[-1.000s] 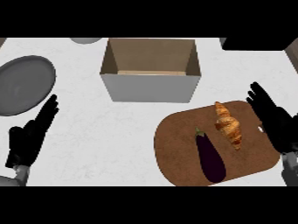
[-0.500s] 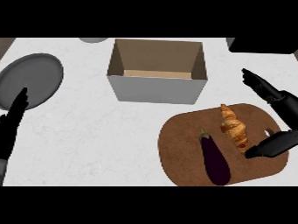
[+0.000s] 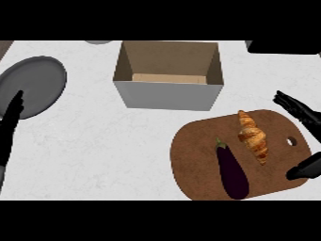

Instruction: Pick the croissant from the cutting board and place it in the cardboard box

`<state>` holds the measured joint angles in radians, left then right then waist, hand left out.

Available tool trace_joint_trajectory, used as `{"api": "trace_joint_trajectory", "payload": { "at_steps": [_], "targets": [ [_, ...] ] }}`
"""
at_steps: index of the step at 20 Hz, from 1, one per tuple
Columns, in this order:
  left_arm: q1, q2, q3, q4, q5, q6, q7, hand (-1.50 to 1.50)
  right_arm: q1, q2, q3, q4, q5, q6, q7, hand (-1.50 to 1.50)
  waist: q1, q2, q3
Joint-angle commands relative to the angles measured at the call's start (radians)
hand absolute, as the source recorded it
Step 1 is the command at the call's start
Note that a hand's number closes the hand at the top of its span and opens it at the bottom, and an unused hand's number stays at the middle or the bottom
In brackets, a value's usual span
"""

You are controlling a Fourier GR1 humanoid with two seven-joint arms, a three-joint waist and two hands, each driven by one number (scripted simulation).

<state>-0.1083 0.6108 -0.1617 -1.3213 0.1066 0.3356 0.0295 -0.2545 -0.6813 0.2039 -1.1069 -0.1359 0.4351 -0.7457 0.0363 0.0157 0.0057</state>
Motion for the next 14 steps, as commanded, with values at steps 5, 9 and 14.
{"api": "trace_joint_trajectory", "payload": {
  "at_steps": [5,9,14],
  "targets": [
    [-0.020,-0.015,0.001,0.026,-0.017,-0.005,0.001,0.00,-0.185,-0.141,0.110,0.139,0.325,-0.052,-0.188,-1.50,0.017,-0.003,-0.003],
    [-0.032,-0.048,-0.011,0.035,-0.037,0.010,0.010,0.00,-0.259,-0.160,0.196,0.211,0.449,-0.059,-0.220,-1.50,0.005,-0.005,-0.004],
    [-0.038,-0.033,0.006,0.001,-0.041,0.001,0.051,0.00,-0.386,-0.127,0.309,0.219,0.587,-0.041,-0.089,-1.50,0.001,-0.010,-0.005]
  ]
}}
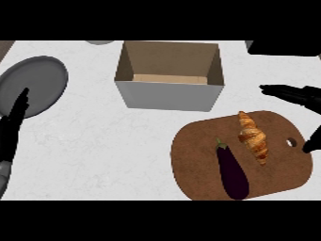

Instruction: Pick the croissant from the cutting board and place it in the cardboard box

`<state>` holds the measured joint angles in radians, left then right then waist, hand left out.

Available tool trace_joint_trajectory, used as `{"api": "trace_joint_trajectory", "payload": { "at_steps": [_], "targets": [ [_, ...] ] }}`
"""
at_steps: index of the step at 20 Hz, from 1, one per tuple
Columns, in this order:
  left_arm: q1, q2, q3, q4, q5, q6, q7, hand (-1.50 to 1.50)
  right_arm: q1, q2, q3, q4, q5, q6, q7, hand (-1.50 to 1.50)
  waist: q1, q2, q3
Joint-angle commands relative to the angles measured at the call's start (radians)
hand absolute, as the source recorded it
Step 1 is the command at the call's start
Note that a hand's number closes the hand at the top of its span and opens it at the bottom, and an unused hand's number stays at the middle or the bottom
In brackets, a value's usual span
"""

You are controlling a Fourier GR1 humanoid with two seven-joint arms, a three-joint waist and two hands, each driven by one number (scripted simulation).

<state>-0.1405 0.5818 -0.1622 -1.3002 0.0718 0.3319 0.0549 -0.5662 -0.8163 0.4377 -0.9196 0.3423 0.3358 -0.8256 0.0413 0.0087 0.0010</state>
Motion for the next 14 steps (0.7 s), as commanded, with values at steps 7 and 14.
{"api": "trace_joint_trajectory", "payload": {
  "at_steps": [7,14],
  "targets": [
    [-0.039,-0.021,0.054,0.104,-0.019,-0.047,-0.052,0.00,-0.178,0.107,0.117,0.192,0.221,0.095,-0.037,-1.50,-0.023,-0.001,-0.001],
    [0.031,-0.043,0.081,-0.021,-0.077,-0.028,0.018,0.00,-0.134,0.199,0.081,0.110,0.315,0.065,0.073,-1.50,-0.034,-0.009,-0.001]
  ]
}}
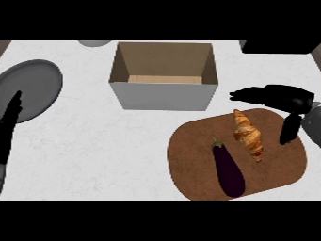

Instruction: Pick the croissant from the cutting board and place it in the cardboard box

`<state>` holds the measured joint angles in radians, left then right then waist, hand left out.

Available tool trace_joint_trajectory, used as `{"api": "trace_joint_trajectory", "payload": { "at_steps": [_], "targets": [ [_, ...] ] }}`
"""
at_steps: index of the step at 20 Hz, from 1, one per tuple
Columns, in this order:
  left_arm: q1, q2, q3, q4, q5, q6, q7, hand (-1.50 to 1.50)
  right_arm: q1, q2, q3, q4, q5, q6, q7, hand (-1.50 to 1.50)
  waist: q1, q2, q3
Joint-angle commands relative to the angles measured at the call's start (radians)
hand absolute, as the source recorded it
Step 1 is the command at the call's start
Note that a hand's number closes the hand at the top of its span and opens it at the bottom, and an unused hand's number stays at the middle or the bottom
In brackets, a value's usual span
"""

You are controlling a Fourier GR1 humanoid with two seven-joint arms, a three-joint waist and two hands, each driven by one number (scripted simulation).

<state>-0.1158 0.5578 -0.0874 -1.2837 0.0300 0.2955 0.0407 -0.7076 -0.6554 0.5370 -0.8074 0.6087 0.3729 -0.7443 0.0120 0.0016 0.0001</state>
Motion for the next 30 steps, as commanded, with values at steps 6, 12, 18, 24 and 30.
{"api": "trace_joint_trajectory", "payload": {
  "at_steps": [6,12,18,24,30],
  "targets": [
    [-0.042,-0.037,0.052,0.054,-0.059,-0.039,-0.003,0.00,-0.013,0.070,-0.041,0.055,0.125,0.045,-0.042,-1.50,-0.008,0.000,0.000],
    [0.041,-0.072,0.054,-0.016,-0.069,-0.029,-0.006,0.00,0.040,0.013,-0.083,-0.084,0.063,0.144,-0.096,-1.50,-0.013,-0.005,-0.001],
    [-0.016,-0.061,0.085,-0.001,-0.084,-0.060,0.041,0.00,0.127,0.015,-0.082,-0.198,0.057,0.129,-0.094,-1.50,-0.020,-0.004,0.000],
    [0.030,-0.079,0.099,-0.038,-0.106,-0.076,0.020,0.00,0.145,0.056,-0.049,-0.304,0.119,0.163,0.086,-1.50,-0.014,-0.004,-0.001],
    [0.084,-0.058,0.149,-0.104,-0.094,-0.128,0.032,0.00,0.205,0.127,-0.057,-0.279,0.181,0.120,0.159,-1.50,-0.006,-0.002,0.000]
  ]
}}
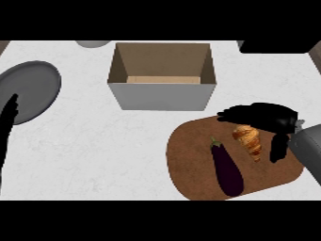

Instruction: Pick the croissant from the cutting board and place it in the cardboard box

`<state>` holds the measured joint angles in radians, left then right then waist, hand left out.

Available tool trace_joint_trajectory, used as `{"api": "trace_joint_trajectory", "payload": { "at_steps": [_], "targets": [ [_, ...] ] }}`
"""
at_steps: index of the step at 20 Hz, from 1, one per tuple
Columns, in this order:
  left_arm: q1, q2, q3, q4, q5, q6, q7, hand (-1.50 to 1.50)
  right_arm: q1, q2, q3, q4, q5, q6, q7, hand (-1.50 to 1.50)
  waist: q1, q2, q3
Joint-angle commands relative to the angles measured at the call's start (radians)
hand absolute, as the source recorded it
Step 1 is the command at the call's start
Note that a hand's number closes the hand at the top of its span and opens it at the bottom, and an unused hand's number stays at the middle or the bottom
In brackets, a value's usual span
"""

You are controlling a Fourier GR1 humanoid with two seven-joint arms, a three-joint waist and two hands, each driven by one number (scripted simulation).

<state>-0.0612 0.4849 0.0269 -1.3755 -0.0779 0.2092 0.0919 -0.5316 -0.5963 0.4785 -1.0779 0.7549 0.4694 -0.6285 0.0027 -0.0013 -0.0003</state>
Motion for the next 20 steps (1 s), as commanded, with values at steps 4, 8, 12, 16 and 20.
{"api": "trace_joint_trajectory", "payload": {
  "at_steps": [4,8,12,16,20],
  "targets": [
    [0.024,-0.042,0.010,-0.043,-0.052,-0.011,-0.005,0.00,-0.011,0.089,-0.051,0.115,0.100,-0.006,-0.004,1.50,0.006,0.002,0.001],
    [-0.037,-0.050,0.009,0.019,-0.067,0.002,-0.001,0.00,-0.008,0.151,-0.094,0.068,0.096,-0.187,0.006,1.50,0.004,0.003,0.001],
    [-0.048,-0.022,0.052,0.023,-0.040,-0.043,0.010,0.00,-0.036,0.136,-0.150,0.142,0.130,-0.278,-0.059,1.50,0.008,0.003,0.001],
    [-0.015,-0.083,0.023,0.030,-0.081,0.000,-0.033,0.00,-0.005,0.174,-0.172,0.076,0.151,-0.349,-0.015,1.50,0.000,0.000,0.001],
    [0.020,-0.039,0.068,0.065,-0.053,-0.010,-0.030,0.00,0.082,0.234,-0.345,0.121,0.128,-0.404,0.500,1.50,-0.090,-0.029,-0.005]
  ]
}}
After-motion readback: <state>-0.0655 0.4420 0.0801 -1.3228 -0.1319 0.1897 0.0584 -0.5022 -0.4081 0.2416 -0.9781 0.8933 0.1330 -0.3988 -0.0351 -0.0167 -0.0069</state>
